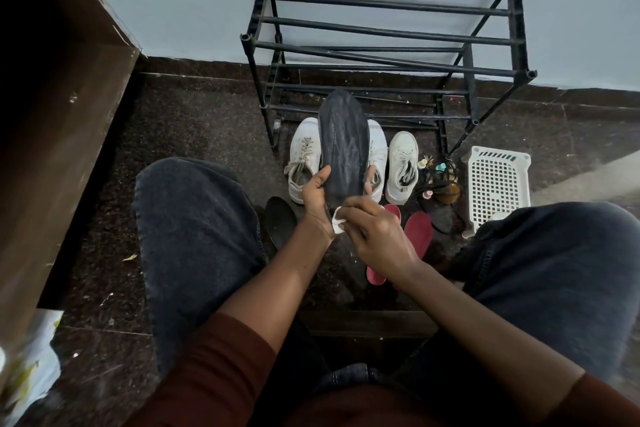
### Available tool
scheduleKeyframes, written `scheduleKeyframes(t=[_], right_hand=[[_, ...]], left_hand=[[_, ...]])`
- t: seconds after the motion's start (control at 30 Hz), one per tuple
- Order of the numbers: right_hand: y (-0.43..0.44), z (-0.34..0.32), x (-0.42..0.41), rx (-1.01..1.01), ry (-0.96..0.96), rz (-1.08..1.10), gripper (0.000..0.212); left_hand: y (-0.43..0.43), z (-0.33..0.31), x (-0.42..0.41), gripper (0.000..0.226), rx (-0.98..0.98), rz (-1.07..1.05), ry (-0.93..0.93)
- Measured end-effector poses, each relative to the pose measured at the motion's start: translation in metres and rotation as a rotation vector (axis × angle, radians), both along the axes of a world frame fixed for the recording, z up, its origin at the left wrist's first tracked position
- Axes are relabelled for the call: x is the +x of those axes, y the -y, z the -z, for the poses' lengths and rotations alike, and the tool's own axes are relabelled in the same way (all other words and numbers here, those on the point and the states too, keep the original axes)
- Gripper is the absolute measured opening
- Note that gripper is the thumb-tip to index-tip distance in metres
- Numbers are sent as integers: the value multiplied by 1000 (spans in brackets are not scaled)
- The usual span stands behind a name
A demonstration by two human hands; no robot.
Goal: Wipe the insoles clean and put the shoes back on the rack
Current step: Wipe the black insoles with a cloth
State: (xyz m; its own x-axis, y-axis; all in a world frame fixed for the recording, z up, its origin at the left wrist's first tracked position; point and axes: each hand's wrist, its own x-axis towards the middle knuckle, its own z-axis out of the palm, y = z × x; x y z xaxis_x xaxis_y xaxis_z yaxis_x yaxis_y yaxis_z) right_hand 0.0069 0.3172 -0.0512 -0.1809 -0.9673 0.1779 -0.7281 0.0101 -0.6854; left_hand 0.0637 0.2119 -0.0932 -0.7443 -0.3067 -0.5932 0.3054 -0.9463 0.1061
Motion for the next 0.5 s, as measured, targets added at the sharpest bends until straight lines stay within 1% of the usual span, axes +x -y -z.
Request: scheduleKeyframes(t=[0.1, 0.17, 0.2, 0.27, 0.3, 0.33, 0.4, 0.43, 0.5], right_hand=[[6, -4, 0, -3, -9, 6, 16], [13, -5, 3, -30, 0, 56, 15], [17, -4, 4, -39, 14, 101, 15], [22, -2, 8, -33, 44, 175, 14], [22, -1, 9, -31, 51, 183, 14], [21, 0, 11, -33, 52, 170, 14], [17, 1, 11, -48, 33, 130, 14], [14, 2, 10, -58, 17, 118, 13], [9, 4, 7, -68, -14, 125, 12]], left_hand=[[1, -1, 2, 67, -9, 22, 24], [1, -6, 3, 65, -43, 26, 97], [0, -7, 3, 60, -65, 39, 134], [0, 1, 3, 39, -90, 31, 215], [1, 4, 4, 34, -112, 14, 261], [2, 3, 4, 36, -128, 5, 293], [3, 0, 5, 60, -85, -34, 218], [4, -2, 5, 69, -75, -55, 148], [6, -2, 4, 75, -84, -106, -8]])
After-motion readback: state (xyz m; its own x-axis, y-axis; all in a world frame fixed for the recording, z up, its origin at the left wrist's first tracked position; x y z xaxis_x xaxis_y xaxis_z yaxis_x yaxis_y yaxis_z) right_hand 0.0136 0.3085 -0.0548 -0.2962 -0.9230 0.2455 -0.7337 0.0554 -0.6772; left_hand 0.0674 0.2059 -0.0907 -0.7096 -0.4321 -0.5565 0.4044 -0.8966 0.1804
